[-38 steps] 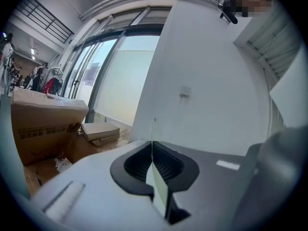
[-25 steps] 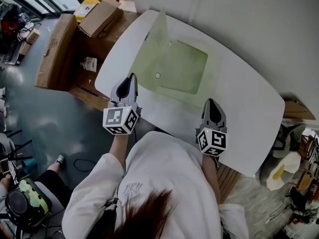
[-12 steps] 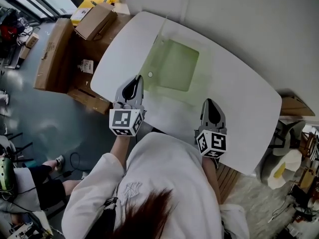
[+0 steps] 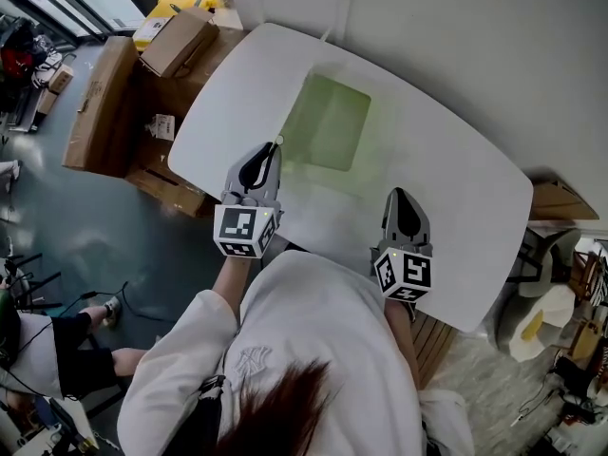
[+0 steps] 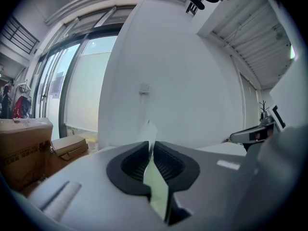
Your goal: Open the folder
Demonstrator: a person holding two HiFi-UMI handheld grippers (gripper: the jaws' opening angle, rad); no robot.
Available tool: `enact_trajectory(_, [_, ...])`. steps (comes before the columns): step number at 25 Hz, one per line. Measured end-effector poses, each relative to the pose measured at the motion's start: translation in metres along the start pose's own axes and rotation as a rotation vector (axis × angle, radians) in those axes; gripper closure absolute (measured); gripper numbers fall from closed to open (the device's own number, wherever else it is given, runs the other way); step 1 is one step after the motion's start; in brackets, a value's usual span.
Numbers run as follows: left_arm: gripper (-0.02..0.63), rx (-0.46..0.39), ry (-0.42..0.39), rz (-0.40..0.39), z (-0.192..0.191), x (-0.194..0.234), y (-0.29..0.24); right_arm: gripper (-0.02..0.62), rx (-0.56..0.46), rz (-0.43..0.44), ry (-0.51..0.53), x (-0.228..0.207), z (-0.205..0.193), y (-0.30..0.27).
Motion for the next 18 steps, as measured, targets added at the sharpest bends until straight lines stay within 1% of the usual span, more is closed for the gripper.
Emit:
enact_trajectory(9, [0.575, 0.02, -0.019, -0.031, -0.005, -0.023, 0.003, 0.589, -0.019, -0.014, -0.007, -0.007, 0.003, 0.018])
enact_trajectory(18, [0.566, 0.038, -0.063, -0.062, -0.011, -0.043, 0.001, 0.589, -0.055, -0.017, -0.02, -0.009, 0.013, 0.033])
Point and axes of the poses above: the fingertips, and each gripper's own axes: y backward along the fingers, x to its left, z out of its top, the point moved 4 cm from there along y, backward along the fingers, and after that the axes turned 14 degrees about z, right-handed, at the moved point
